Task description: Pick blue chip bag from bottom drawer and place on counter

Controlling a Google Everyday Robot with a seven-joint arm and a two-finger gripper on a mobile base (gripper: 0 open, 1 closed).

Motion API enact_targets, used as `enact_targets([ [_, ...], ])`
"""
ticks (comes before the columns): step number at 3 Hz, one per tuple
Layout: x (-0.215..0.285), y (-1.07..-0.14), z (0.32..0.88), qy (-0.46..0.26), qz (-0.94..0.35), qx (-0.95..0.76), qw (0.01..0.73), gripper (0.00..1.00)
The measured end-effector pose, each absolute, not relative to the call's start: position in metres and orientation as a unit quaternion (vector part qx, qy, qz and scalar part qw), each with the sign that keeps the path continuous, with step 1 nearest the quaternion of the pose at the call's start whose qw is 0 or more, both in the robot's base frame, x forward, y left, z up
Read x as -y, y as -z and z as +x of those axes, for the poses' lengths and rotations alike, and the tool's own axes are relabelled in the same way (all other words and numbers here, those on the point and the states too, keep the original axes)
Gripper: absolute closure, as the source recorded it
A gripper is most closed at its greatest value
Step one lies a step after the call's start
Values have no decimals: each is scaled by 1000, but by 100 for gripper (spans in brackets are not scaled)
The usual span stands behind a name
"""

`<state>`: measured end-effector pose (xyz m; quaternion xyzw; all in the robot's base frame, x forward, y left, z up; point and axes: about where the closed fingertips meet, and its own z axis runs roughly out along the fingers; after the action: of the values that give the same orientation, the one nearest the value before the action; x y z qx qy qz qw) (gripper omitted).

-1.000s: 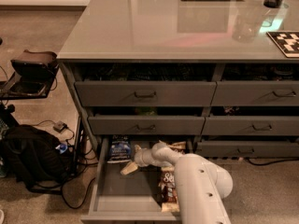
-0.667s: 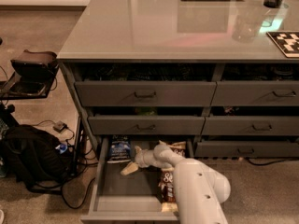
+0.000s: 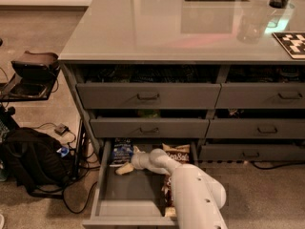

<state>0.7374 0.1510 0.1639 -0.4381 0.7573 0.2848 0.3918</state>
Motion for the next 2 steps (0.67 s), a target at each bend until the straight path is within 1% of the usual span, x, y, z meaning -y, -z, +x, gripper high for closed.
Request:
enact_targets([
  [2,-182,-155,758,-184,-431,-785,405,0],
])
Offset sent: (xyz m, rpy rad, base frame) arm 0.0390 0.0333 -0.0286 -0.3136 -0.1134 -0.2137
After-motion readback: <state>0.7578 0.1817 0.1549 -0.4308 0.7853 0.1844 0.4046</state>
